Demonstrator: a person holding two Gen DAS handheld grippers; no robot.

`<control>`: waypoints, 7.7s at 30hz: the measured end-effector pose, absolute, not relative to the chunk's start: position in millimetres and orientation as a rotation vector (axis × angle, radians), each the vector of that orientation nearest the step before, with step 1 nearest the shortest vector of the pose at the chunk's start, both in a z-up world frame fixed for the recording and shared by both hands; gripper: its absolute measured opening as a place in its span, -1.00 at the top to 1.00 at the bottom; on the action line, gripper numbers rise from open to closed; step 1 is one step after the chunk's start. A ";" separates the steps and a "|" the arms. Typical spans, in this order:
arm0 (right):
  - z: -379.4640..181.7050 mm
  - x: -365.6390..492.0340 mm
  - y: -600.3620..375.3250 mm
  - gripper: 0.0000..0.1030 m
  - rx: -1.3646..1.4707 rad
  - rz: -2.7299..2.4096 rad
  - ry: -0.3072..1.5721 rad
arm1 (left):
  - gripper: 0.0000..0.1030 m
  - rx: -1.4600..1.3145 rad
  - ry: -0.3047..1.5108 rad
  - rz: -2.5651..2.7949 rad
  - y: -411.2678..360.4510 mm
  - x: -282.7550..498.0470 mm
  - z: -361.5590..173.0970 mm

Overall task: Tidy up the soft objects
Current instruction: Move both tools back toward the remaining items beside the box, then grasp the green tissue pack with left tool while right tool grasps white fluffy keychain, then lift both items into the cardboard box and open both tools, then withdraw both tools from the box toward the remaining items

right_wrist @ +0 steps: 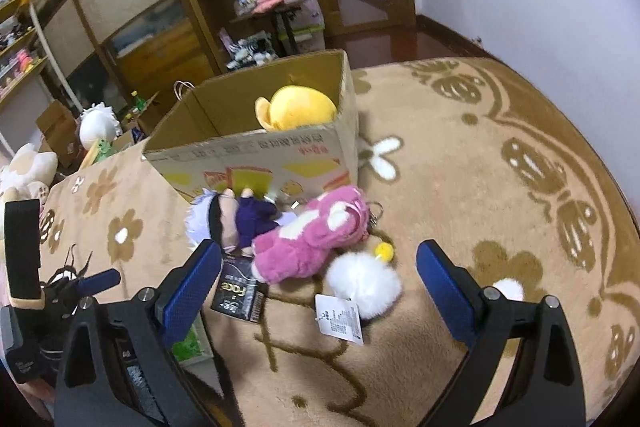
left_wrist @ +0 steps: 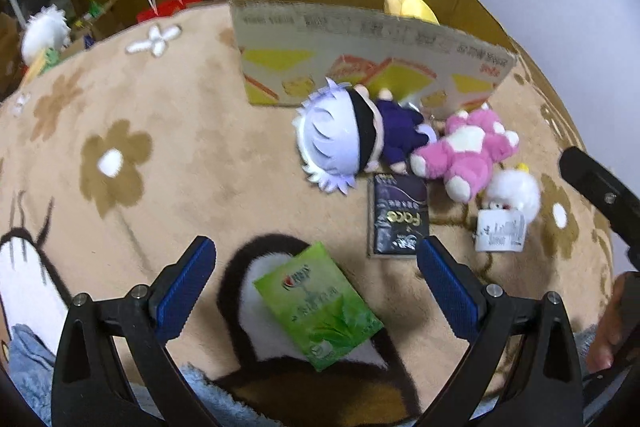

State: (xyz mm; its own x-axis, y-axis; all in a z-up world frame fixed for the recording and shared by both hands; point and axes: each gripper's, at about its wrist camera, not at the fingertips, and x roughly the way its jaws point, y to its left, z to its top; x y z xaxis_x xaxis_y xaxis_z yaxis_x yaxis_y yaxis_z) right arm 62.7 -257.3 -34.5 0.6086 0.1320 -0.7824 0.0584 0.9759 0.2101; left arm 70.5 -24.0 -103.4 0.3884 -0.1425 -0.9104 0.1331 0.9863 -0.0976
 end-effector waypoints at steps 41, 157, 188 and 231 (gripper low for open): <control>-126.4 104.3 -263.6 0.26 0.209 -0.032 1.209 | -0.34 0.022 1.398 -0.130 -33.5 85.9 -168.7; 41.3 162.8 -224.9 0.36 0.126 0.211 0.502 | -0.04 0.083 0.944 -0.074 -0.7 143.5 -67.1; -33.7 197.9 -233.0 0.03 0.189 0.217 0.757 | -0.06 0.097 0.826 -0.184 -50.6 203.2 -33.7; 48.2 64.3 -258.6 -1.00 0.219 0.087 0.629 | -0.95 0.079 0.697 -0.138 -33.2 59.9 18.8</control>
State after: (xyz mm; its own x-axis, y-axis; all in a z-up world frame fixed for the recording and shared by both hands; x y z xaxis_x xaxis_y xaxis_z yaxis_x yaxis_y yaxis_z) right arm 64.3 -258.6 48.2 0.8059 0.1473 -0.5734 -0.0146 0.9732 0.2295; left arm 59.9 -33.2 18.8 0.7583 -0.1004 -0.6441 0.1532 0.9878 0.0263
